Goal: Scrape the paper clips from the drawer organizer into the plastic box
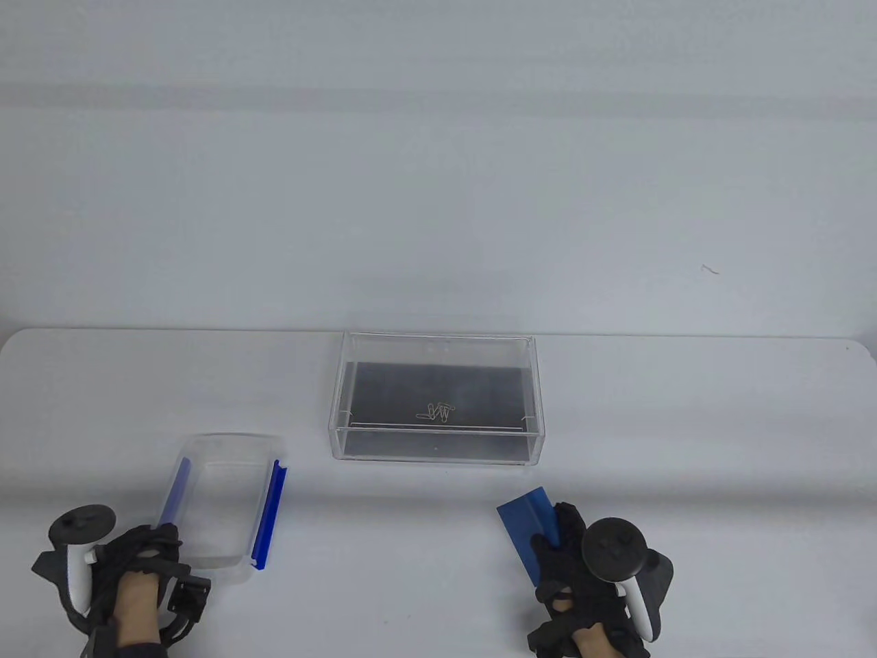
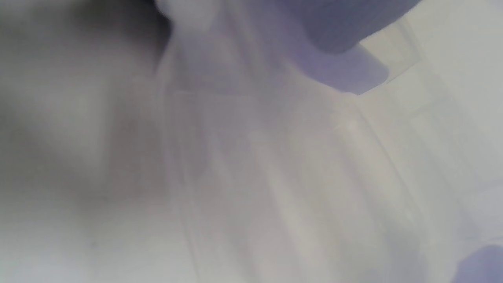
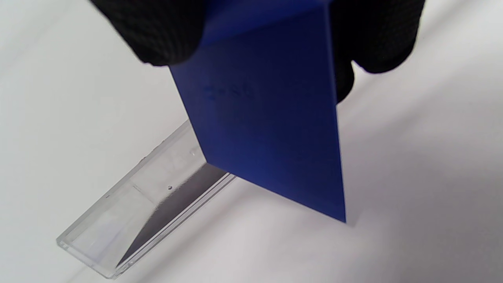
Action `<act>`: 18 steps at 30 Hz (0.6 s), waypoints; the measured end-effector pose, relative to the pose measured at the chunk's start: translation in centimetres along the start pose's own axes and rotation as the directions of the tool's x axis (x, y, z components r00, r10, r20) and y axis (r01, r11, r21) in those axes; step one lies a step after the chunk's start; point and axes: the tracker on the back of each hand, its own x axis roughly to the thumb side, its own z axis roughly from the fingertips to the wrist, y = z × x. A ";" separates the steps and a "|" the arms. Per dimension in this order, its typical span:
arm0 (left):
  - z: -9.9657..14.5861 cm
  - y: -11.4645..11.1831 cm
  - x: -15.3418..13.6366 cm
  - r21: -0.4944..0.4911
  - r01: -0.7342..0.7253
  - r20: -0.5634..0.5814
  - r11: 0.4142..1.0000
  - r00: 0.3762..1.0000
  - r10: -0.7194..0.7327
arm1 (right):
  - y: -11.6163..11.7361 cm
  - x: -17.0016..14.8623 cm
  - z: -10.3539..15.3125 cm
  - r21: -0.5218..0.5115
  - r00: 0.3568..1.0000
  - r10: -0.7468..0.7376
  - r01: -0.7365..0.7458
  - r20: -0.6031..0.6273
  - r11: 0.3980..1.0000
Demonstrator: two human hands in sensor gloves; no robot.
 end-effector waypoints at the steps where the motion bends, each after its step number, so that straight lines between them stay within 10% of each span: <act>1: 0.0 -0.1 0.1 -0.008 -0.015 0.000 1.000 1.000 0.015 | 0.0 0.0 0.0 -0.001 1.000 0.002 -0.002 0.000 1.000; 18: 4.0 -5.1 5.6 -0.274 -0.108 0.344 0.956 0.917 0.202 | -0.7 -0.3 -0.1 -0.021 1.000 -0.002 0.002 0.002 1.000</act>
